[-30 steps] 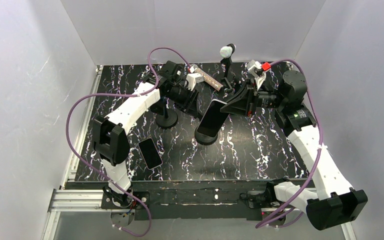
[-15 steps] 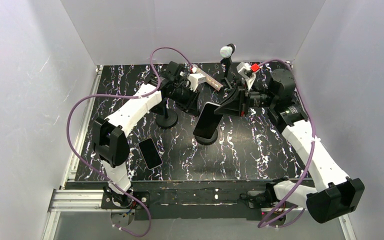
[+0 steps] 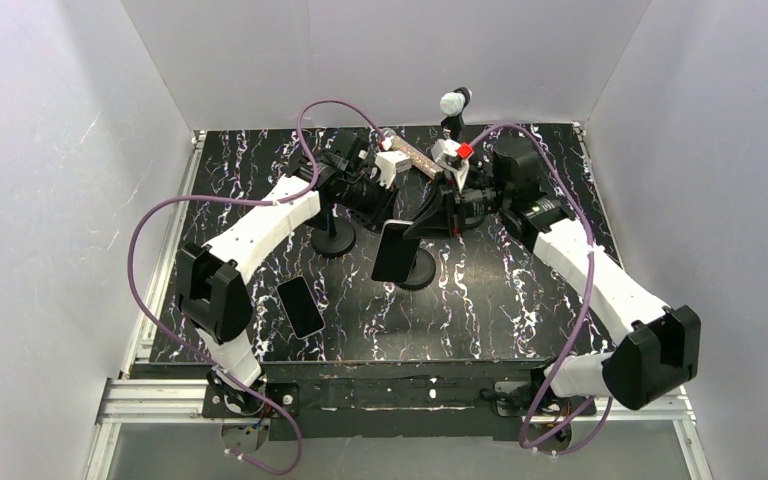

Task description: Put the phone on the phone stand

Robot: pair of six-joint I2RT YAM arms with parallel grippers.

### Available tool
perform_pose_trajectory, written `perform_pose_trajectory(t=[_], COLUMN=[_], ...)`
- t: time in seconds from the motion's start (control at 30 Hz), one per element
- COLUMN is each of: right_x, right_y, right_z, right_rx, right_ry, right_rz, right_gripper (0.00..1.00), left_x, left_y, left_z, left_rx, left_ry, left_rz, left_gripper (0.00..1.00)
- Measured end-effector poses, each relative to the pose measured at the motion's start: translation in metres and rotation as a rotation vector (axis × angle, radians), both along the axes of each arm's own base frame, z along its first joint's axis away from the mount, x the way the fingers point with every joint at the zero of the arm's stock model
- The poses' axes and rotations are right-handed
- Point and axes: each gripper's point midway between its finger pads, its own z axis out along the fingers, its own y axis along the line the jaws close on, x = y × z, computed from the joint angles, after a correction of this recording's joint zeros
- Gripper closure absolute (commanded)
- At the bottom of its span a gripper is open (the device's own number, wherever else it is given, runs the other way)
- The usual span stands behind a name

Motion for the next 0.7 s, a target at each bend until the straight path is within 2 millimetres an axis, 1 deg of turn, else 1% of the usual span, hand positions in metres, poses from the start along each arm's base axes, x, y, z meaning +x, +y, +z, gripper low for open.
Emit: perform_pose_trajectory(t=[0.1, 0.3, 0.47, 0.6, 0.7], right_x=[0.004, 0.017, 0.023, 0.028, 0.030], right_y=[0.007, 0.016, 0.019, 0.020, 0.020], right_z=[-0.004, -0.006, -0.011, -0.022, -0.026], right_rx=[0.001, 0.011, 0.011, 0.004, 0.004], right_ry=[-0.026, -0.076, -0.122, -0.151, -0.191], right_rz=[0.038, 0.074, 0.098, 0.107, 0.110], right_gripper=[0.99, 0.99, 0.99, 0.99, 0.99], left_x=[0.000, -0.001, -0.002, -0.003, -0.004], left_y=[0.000, 0.000, 0.000, 0.000, 0.000], left_z=[0.000, 0.000, 0.000, 0.000, 0.000], left_rx=[-0.004, -0.008, -0.009, -0.009, -0.010], left_ry=[-0.002, -0.007, -0.012, -0.013, -0.013], left_rz=[-0.003, -0.010, -0.022, -0.034, -0.042], left_gripper=[1.00, 1.00, 1.00, 1.00, 1.00])
